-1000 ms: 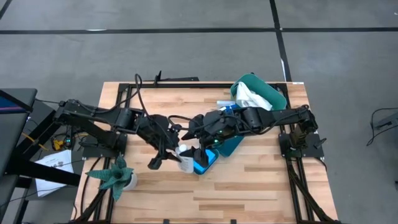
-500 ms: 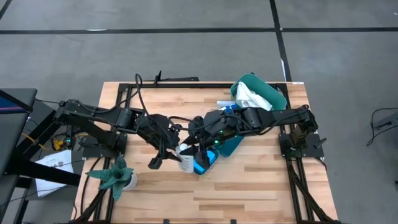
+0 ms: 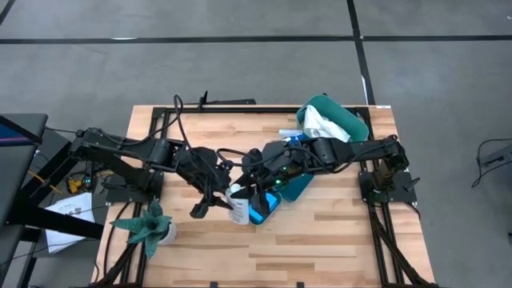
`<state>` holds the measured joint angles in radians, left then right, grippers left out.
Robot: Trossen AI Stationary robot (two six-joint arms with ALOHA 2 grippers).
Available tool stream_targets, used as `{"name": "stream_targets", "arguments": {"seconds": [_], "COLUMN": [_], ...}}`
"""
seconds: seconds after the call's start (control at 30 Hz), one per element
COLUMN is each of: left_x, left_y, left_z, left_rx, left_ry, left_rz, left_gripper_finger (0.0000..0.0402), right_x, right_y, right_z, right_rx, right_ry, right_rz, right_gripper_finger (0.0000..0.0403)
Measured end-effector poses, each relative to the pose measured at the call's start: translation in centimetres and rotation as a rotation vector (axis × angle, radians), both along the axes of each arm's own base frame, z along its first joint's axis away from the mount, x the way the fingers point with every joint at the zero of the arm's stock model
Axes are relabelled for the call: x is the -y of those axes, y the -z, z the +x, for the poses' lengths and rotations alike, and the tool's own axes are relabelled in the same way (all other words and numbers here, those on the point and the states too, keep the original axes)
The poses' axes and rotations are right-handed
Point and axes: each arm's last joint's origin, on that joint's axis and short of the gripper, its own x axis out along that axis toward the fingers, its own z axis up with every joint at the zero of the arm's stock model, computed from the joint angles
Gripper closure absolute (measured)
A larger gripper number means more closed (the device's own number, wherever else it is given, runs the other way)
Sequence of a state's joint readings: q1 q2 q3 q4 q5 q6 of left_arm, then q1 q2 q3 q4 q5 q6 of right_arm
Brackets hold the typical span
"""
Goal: Pick & Place Kitchen Items
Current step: Put the white plastic restorer bottle into the large blue bin
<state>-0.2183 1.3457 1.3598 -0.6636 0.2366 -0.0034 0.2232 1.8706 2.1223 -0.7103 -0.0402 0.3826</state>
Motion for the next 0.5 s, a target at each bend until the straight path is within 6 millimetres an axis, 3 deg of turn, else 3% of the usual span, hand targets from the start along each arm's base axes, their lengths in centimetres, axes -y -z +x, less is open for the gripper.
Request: {"name": "stream_targets", "arguments": {"seconds": [0.5], "left_x": [-0.8], "left_y": [-1.4], "left_z": [-3.4], "left_rx": [-0.047], "left_ry": [-0.022], "left_rz": [-0.006], "left_gripper_finger": [0.0174], "right_x": [-1.9], "right_y": [0.2], "right_z": [-0.6], "right_rx": [-0.012], "right_ry": [0.055], "right_rz": [-0.053], "right_gripper_finger": [0.0294]}}
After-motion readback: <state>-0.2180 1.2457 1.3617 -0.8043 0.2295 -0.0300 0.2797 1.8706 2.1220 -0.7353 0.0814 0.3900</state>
